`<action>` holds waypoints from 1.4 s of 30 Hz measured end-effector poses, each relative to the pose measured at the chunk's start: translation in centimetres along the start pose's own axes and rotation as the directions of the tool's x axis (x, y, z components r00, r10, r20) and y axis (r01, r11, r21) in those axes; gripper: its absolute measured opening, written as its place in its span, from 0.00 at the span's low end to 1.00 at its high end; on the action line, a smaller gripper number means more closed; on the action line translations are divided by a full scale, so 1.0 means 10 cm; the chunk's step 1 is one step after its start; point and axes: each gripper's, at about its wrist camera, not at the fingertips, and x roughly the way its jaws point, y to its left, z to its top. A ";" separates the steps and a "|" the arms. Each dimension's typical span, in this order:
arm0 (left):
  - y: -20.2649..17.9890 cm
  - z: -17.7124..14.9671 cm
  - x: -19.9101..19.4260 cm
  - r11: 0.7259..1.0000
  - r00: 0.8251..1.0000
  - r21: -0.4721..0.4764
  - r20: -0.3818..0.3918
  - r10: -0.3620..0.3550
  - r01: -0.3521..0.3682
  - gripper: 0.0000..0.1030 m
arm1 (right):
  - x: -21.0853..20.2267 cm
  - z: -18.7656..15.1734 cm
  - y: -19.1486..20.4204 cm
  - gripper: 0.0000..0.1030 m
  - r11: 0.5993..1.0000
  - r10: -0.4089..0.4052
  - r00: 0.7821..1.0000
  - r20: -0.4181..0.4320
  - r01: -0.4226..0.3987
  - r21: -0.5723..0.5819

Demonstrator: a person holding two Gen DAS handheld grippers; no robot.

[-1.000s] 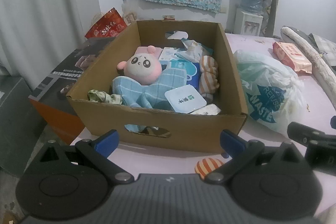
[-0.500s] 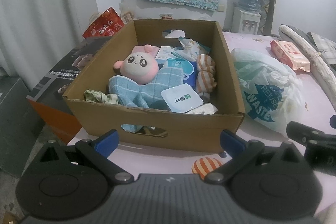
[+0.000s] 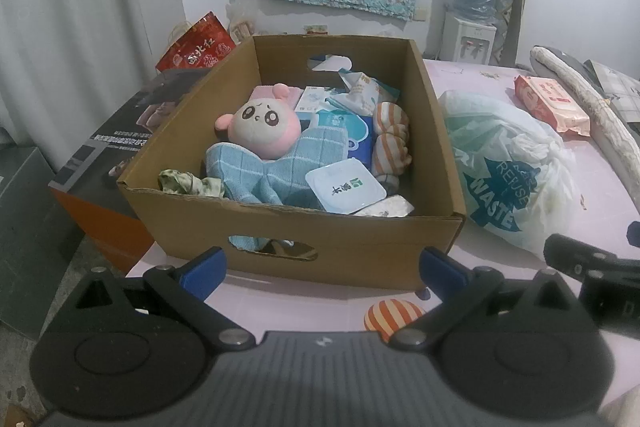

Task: Organize soft objects

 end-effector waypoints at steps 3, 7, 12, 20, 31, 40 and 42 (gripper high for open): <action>0.00 0.00 0.01 1.000 1.000 0.002 -0.003 -0.003 0.003 1.00 | 0.00 0.00 0.00 0.99 1.000 0.001 1.000 -0.002 -0.001 -0.002; -0.01 -0.01 0.02 1.000 1.000 0.001 -0.007 -0.006 0.006 1.00 | 0.01 -0.01 0.01 0.99 1.000 0.004 1.000 -0.007 -0.004 -0.003; -0.01 -0.01 0.02 1.000 1.000 0.000 -0.007 -0.005 0.005 1.00 | 0.02 -0.01 0.00 0.99 1.000 0.006 1.000 -0.015 -0.006 -0.003; 0.00 -0.01 0.03 1.000 1.000 0.004 -0.010 -0.004 0.004 1.00 | 0.04 -0.01 0.01 0.99 1.000 0.009 1.000 -0.018 -0.009 -0.009; 0.05 -0.01 0.07 1.000 1.000 -0.001 -0.011 -0.004 0.004 1.00 | 0.04 -0.01 0.03 0.99 1.000 0.008 1.000 -0.024 -0.008 -0.020; 0.06 -0.01 0.06 1.000 1.000 -0.001 -0.012 -0.002 0.002 1.00 | 0.06 0.00 0.03 0.99 1.000 0.013 1.000 -0.026 -0.014 -0.022; 0.06 -0.01 0.06 1.000 1.000 0.000 -0.012 -0.001 0.001 1.00 | 0.06 0.00 0.03 0.99 1.000 0.014 1.000 -0.026 -0.015 -0.021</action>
